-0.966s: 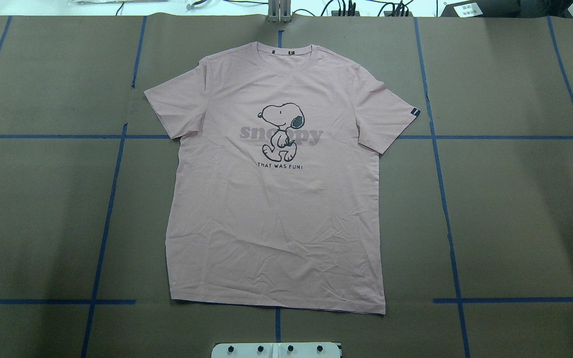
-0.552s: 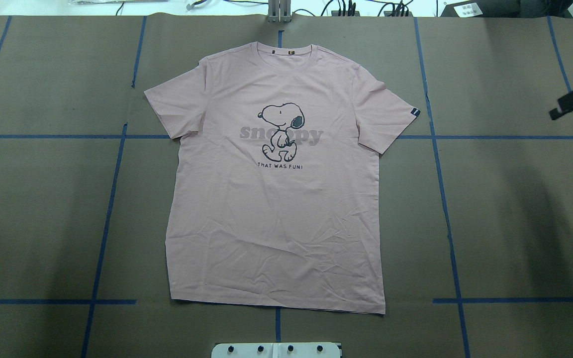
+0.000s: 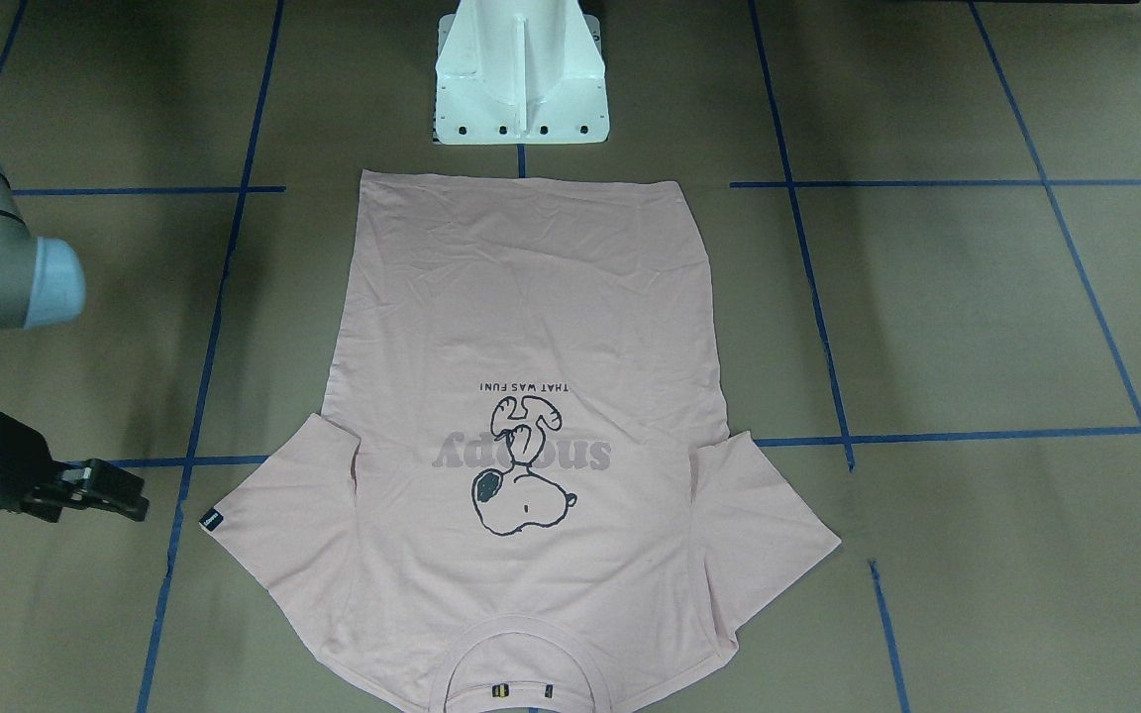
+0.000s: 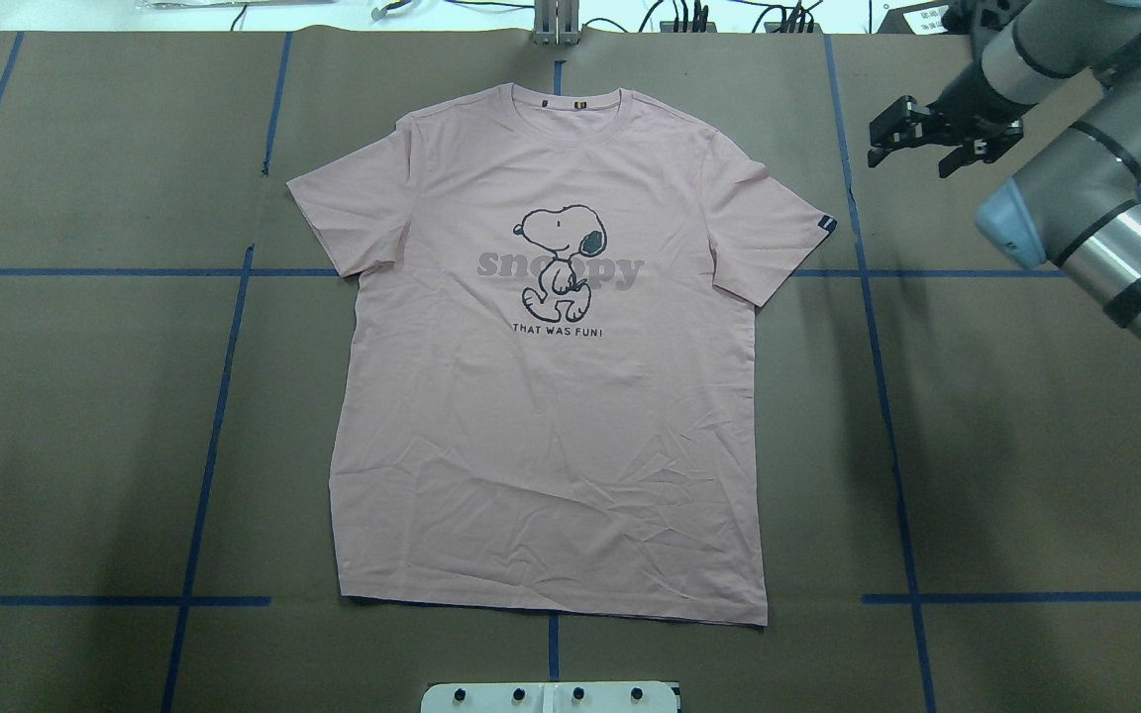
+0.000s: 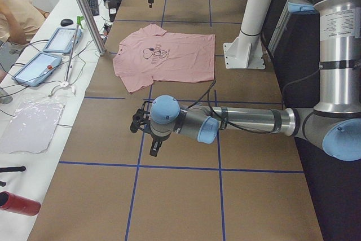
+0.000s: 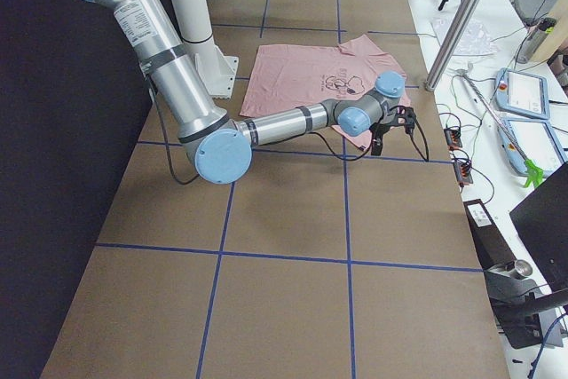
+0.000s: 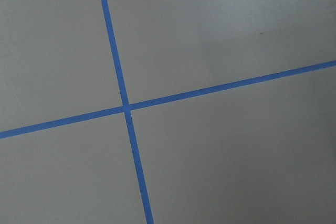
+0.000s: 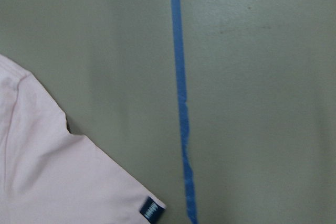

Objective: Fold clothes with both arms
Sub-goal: 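Move the right gripper down to the sleeve nearest it and grasp its edge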

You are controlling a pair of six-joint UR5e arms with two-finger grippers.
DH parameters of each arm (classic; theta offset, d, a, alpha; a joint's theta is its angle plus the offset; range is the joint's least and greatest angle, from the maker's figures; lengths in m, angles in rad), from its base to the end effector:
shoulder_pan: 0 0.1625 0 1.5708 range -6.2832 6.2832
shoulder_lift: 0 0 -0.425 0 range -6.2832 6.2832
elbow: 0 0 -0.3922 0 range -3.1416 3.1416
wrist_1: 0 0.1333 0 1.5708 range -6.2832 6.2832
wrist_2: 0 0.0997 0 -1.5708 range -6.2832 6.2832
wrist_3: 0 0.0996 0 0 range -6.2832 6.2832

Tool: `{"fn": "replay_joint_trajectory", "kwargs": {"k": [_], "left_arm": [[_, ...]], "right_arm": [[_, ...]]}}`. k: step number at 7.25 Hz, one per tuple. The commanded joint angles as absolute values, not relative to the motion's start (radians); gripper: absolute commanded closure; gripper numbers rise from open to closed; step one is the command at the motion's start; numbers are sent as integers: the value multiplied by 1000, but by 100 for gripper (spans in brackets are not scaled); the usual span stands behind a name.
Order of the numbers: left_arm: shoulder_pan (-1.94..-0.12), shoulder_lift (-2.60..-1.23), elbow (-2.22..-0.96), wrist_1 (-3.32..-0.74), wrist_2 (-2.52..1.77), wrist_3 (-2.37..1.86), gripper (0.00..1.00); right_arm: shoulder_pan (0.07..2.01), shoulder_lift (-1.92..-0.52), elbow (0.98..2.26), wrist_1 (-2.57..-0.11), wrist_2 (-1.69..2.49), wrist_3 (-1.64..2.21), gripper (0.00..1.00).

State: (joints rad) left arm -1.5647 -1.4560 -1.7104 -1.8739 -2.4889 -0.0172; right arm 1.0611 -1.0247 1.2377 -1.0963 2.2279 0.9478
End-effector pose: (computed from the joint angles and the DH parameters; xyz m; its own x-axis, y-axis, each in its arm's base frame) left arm -0.0514 -0.4576 0.6001 0.6058 0.2432 -0.7575 0.0046 0.9510 0.3091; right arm -0.2935 -0.6736 0.4405 0.5991 0.1250 0.7908 -0.1877 0.9821 -0.0131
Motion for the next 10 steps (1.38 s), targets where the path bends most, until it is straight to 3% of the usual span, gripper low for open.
{"fn": "replay_joint_trajectory", "kwargs": {"k": [1,2,6,10], "left_arm": [[-1565,-1453,-1710,-1898,-2493,-20,0],[-1565,-1453,-1712,-1898,-2493,-20,0],[-1565,-1453,-1712,-1898,-2493,-18,0],[-1565,-1451,-1713,-1898,-2494,-18,0]], "right_arm": [[953,-976,1174,-1000,2029,1213,23],[943,-989,1172,-1002,2028,1215,32],[919,-999,1170,-1000,2025,1223,50],[917,-1015,1172,-1000,2025,1223,51]]}}
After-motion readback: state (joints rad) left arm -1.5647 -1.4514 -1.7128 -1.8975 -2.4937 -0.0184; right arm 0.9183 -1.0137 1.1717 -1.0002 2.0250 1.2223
